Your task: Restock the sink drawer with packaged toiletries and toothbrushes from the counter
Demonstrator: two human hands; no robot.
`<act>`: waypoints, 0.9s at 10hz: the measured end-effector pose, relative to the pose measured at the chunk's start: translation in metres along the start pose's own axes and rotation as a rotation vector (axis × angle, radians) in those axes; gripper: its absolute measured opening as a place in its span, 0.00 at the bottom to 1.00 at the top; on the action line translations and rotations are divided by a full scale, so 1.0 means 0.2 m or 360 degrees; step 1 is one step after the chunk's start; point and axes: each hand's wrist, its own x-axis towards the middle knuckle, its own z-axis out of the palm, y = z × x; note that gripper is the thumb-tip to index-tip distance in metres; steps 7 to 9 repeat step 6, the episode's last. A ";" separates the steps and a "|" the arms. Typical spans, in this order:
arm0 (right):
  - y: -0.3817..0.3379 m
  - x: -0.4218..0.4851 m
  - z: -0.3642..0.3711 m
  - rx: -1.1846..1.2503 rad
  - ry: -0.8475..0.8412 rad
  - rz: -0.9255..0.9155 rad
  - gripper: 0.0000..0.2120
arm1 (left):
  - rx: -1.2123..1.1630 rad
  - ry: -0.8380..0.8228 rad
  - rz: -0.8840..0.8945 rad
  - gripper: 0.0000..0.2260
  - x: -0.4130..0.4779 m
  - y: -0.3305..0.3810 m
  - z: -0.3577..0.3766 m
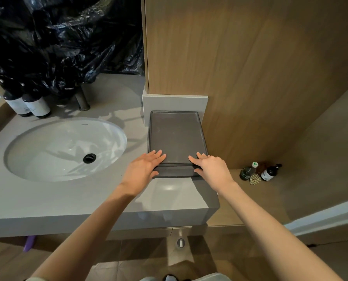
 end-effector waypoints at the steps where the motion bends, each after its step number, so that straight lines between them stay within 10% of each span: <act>1: -0.01 0.01 0.02 -0.0013 0.0077 0.0019 0.22 | -0.0010 0.0099 -0.0015 0.25 0.00 0.00 0.01; 9: 0.00 -0.13 0.01 0.0950 0.0056 0.0061 0.26 | 0.0094 0.0140 0.0069 0.25 -0.09 0.08 -0.06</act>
